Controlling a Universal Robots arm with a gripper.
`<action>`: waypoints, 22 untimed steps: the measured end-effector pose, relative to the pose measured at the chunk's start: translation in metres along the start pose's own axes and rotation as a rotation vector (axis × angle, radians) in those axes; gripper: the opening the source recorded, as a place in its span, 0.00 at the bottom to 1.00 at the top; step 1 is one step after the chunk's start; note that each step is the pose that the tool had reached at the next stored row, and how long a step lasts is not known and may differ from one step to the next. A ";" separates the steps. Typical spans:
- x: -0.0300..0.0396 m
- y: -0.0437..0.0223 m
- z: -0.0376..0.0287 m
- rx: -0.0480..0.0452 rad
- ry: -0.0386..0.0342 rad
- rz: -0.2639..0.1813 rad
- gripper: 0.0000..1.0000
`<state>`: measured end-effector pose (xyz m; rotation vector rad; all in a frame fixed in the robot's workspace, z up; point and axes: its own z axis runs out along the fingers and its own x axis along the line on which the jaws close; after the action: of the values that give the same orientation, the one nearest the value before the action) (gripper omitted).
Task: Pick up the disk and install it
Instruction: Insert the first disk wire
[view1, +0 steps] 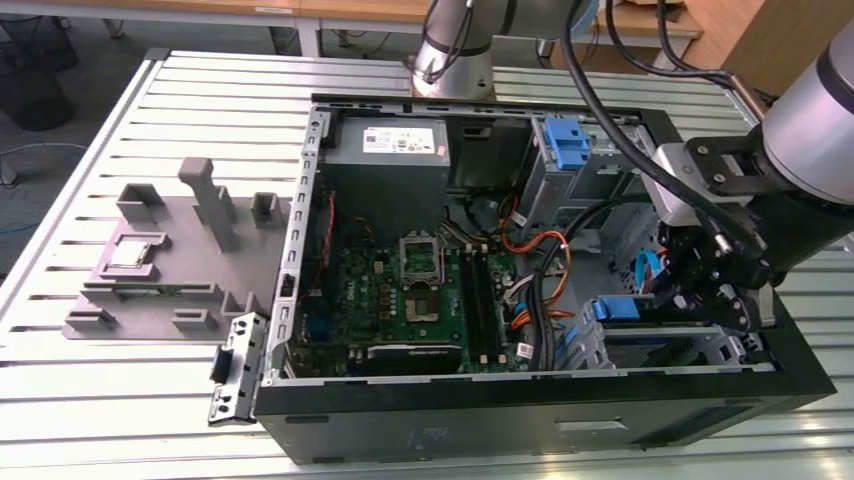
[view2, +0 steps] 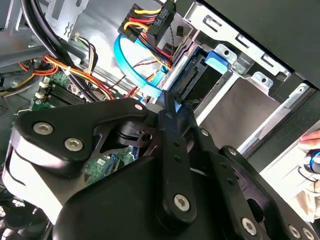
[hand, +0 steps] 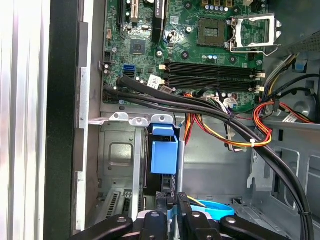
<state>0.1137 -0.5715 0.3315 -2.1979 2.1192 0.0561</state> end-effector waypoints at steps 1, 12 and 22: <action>0.0000 0.0000 -0.0002 0.0000 0.0001 0.000 0.23; -0.0006 -0.0038 -0.0046 -0.0003 0.0000 0.000 0.23; -0.0004 -0.0036 0.0017 -0.0002 -0.0001 0.000 0.23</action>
<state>0.1174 -0.5708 0.3299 -2.1980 2.1191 0.0563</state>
